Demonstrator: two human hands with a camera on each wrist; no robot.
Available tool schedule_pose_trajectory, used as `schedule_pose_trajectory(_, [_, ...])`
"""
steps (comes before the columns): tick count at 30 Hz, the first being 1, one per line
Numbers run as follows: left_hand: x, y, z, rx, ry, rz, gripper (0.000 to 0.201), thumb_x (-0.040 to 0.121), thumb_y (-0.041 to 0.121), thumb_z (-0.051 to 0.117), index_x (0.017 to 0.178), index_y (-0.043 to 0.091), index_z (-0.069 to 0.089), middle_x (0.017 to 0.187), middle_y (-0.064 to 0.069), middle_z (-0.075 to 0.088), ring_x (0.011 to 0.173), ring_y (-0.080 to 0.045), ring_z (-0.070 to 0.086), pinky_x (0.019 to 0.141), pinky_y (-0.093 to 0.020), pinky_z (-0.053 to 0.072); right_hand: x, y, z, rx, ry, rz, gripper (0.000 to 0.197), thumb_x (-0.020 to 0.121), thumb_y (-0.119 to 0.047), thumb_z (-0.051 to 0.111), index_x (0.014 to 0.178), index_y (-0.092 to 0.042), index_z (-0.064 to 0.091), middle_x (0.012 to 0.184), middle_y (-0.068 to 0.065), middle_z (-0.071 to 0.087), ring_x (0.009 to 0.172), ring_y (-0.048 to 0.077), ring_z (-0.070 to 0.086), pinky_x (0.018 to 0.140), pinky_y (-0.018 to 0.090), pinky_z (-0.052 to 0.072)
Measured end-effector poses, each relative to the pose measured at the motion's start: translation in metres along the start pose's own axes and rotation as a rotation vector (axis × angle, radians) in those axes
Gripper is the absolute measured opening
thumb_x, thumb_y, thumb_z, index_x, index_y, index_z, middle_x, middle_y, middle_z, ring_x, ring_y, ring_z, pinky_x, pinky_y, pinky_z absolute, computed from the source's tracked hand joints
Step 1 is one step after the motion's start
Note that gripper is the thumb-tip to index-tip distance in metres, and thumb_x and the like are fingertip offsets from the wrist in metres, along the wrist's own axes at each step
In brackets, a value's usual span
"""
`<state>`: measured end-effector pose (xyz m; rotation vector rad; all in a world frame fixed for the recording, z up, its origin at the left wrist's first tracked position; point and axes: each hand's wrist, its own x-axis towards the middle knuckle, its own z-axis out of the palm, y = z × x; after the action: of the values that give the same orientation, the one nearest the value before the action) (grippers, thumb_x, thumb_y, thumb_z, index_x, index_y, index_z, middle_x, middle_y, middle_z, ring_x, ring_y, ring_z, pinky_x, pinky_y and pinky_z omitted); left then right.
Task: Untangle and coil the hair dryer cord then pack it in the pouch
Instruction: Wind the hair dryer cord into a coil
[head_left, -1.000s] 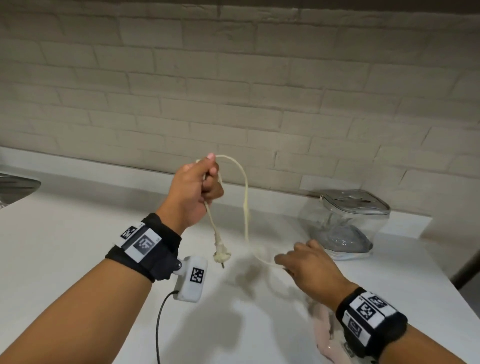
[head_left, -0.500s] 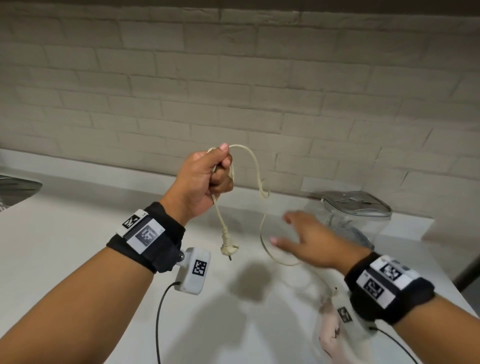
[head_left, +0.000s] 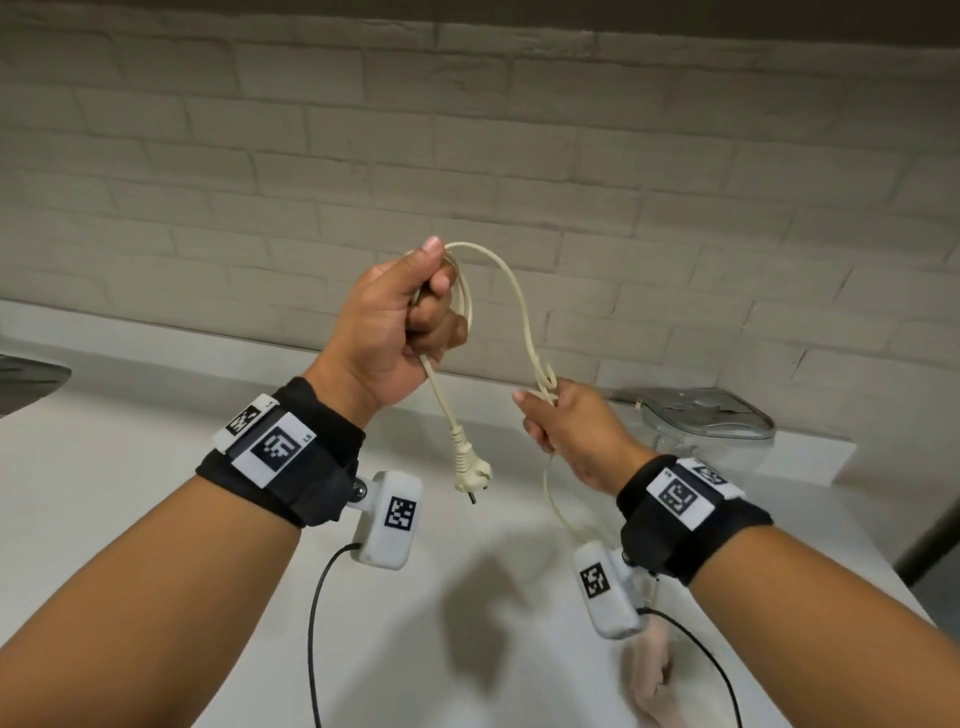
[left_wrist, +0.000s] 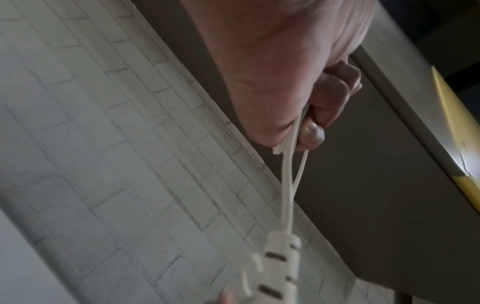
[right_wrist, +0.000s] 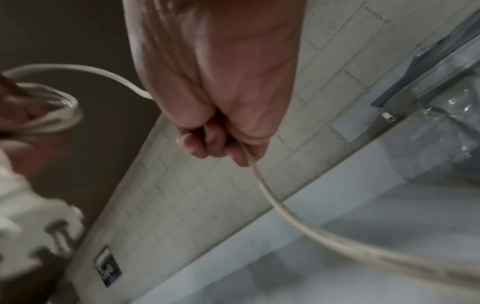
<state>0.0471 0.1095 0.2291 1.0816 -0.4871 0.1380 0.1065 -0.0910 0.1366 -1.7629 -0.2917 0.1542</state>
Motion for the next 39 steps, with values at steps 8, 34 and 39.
schedule_pose_trajectory(8, [0.002,0.043,-0.007,-0.12,-0.014,0.101,0.047,0.105,0.037,0.033,0.068,0.02,0.057,0.036,0.009,0.034,0.029,-0.005,0.026,0.058,-0.025,0.043,0.002,0.049,-0.013,-0.855,-0.076,0.118,0.035,0.099,-0.039,0.058,0.111,-0.007,0.048,0.11,0.013,0.061,0.091,0.024,0.055,0.076,0.031,0.043])
schedule_pose_trajectory(34, [0.007,-0.009,-0.001,-0.286,0.03,0.059,0.029,0.103,0.02,0.045,0.124,0.011,0.062,0.121,0.002,0.072,0.104,-0.021,0.072,0.098,-0.034,0.054,-0.022,0.031,-0.008,-0.966,-0.297,-0.063,0.057,0.095,-0.067,0.04,0.064,-0.02,0.046,0.064,-0.004,0.052,0.062,0.019,0.051,0.066,0.033,0.044])
schedule_pose_trajectory(39, [0.014,-0.032,-0.023,0.007,0.175,0.01,0.037,0.1,0.008,0.054,0.137,0.009,0.051,0.138,-0.007,0.062,0.124,-0.027,0.062,0.108,-0.036,0.046,-0.069,0.024,-0.01,-1.068,-0.331,-0.115,0.064,0.095,-0.068,0.042,0.061,-0.014,0.037,0.056,0.0,0.042,0.053,0.015,0.039,0.054,0.032,0.032])
